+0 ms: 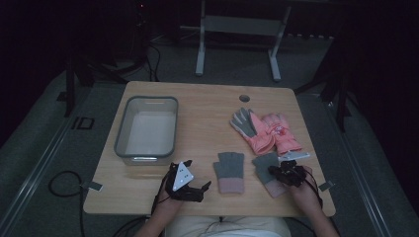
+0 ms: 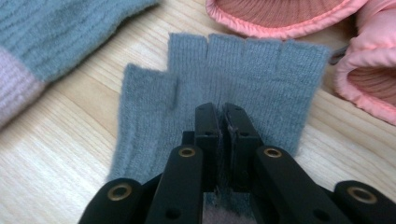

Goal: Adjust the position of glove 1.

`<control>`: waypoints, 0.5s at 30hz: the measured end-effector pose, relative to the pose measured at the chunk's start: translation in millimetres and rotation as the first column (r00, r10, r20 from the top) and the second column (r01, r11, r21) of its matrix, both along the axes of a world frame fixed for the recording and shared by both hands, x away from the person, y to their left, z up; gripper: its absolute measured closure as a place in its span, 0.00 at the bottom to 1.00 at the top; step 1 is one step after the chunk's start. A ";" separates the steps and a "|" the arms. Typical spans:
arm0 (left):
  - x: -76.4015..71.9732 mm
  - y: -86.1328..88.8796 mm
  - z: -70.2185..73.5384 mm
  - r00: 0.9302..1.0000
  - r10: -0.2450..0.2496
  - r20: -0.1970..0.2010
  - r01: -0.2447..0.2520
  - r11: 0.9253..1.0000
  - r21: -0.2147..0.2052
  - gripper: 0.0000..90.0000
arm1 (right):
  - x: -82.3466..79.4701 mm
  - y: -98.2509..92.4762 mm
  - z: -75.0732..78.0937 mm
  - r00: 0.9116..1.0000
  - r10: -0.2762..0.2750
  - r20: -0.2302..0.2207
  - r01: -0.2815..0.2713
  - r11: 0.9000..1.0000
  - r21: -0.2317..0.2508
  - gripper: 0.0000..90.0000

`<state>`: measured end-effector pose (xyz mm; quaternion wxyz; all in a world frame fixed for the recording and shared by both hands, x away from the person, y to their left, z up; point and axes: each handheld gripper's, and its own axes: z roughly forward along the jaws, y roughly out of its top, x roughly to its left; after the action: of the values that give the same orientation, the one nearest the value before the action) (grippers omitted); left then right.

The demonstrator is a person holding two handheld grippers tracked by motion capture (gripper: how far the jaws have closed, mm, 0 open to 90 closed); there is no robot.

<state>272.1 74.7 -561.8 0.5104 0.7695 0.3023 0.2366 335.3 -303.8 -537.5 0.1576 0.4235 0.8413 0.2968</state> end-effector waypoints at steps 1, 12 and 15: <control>0.0 0.2 0.0 1.000 0.000 0.000 0.000 1.000 -0.001 0.03 | -4.4 3.8 7.2 1.000 -0.018 0.007 0.018 1.000 0.010 0.95; -0.4 -0.1 0.0 1.000 0.003 0.004 -0.003 1.000 0.002 0.03 | -37.9 14.1 61.2 0.976 -0.178 0.122 0.157 0.974 0.161 0.95; -0.6 -0.1 0.0 1.000 0.003 0.004 -0.003 1.000 0.003 0.03 | -41.4 14.4 63.1 0.961 -0.248 0.123 0.221 0.955 0.196 0.95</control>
<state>271.5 74.6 -561.8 0.5096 0.7693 0.3019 0.2394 294.0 -289.4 -474.4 0.2140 0.5101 0.7407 0.3813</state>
